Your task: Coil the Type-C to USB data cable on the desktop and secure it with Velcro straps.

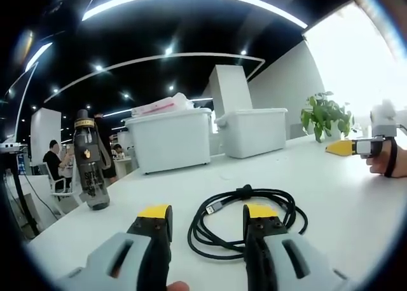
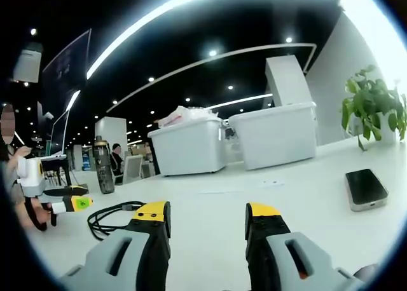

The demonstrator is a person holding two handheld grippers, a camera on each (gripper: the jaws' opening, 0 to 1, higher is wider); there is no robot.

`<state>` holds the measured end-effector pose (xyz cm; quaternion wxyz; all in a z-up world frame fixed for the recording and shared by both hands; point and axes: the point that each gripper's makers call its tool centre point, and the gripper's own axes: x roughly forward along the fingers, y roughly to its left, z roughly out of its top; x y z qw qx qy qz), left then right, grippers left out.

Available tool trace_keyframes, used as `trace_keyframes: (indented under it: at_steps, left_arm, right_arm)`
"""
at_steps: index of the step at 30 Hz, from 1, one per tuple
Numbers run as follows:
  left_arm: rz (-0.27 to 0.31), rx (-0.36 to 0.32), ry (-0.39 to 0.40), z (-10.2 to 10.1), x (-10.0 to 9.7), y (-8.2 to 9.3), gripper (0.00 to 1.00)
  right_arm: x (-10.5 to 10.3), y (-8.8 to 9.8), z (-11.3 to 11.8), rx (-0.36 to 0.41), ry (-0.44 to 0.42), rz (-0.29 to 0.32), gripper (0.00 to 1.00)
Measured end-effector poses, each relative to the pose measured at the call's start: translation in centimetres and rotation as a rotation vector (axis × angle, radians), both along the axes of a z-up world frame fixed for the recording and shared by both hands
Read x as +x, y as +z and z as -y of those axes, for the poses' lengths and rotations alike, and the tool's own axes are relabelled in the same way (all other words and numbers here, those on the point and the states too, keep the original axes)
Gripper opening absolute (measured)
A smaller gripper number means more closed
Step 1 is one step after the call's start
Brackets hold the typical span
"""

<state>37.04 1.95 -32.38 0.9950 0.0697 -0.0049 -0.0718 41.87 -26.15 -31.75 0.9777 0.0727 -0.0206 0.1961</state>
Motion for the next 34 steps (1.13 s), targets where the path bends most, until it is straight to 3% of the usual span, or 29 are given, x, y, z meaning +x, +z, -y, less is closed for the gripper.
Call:
trace_keyframes:
  at_steps: [9, 34]
  left_arm:
    - [-0.013, -0.034, 0.001, -0.15, 0.17, -0.26, 0.46]
    - [-0.033, -0.027, -0.001, 0.12, 0.15, -0.92, 0.46]
  right_arm:
    - [-0.06, -0.02, 0.05, -0.002, -0.001, 0.000, 0.46]
    - [-0.12, -0.07, 0.04, -0.006, 0.000, 0.000, 0.46]
